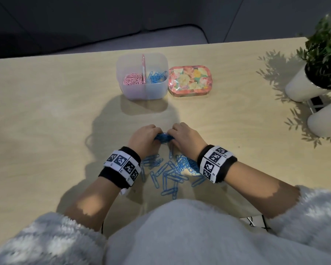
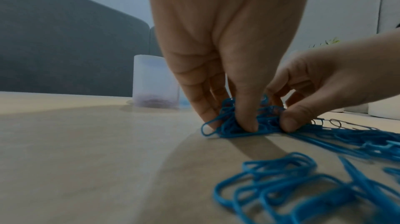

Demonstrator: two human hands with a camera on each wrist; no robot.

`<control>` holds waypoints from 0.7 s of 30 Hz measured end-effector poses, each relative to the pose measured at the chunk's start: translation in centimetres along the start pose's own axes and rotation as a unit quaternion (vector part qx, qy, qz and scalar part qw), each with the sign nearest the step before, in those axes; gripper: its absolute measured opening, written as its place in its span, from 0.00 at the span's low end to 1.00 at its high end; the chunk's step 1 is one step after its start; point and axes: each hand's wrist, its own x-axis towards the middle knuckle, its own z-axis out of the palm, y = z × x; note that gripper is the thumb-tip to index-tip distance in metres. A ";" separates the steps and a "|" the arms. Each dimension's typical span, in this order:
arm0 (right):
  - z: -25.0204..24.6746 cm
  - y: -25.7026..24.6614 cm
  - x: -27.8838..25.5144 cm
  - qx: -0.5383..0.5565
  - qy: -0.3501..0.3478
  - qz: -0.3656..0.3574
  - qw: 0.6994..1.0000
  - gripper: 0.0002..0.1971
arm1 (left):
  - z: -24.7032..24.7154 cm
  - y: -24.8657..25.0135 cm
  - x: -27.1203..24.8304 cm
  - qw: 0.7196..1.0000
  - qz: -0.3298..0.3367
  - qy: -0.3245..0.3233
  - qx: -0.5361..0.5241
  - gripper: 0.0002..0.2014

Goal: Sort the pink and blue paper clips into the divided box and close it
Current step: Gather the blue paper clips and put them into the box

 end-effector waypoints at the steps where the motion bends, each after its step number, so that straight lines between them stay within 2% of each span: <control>1: -0.1 0.0 0.0 -0.009 -0.006 -0.003 1.000 0.07 | -0.2 -0.2 0.0 1.000 -0.003 0.000 0.005 0.15; 4: 0.0 0.4 0.8 0.007 -0.016 0.010 1.000 0.08 | -0.5 -0.8 0.2 1.000 -0.022 0.000 0.020 0.14; 6: -0.9 0.7 1.3 0.066 -0.065 0.029 0.995 0.10 | -0.6 -1.0 0.2 0.999 -0.041 0.009 0.011 0.14; 9: -3.4 1.6 2.1 0.166 -0.083 0.071 0.980 0.10 | -0.8 -1.1 -0.1 0.997 -0.062 0.029 -0.019 0.13; 14: -10.1 2.9 5.4 0.241 -0.054 0.117 0.962 0.07 | -1.3 -1.4 -0.3 0.992 -0.076 0.054 -0.086 0.10; 17: -13.0 3.5 9.2 0.243 0.000 0.152 0.958 0.05 | -1.7 -1.4 -0.2 0.988 -0.080 0.060 -0.116 0.08; 21: -14.3 3.6 14.0 0.232 0.026 0.180 0.956 0.10 | -2.8 -1.3 0.2 0.981 -0.090 0.078 -0.152 0.09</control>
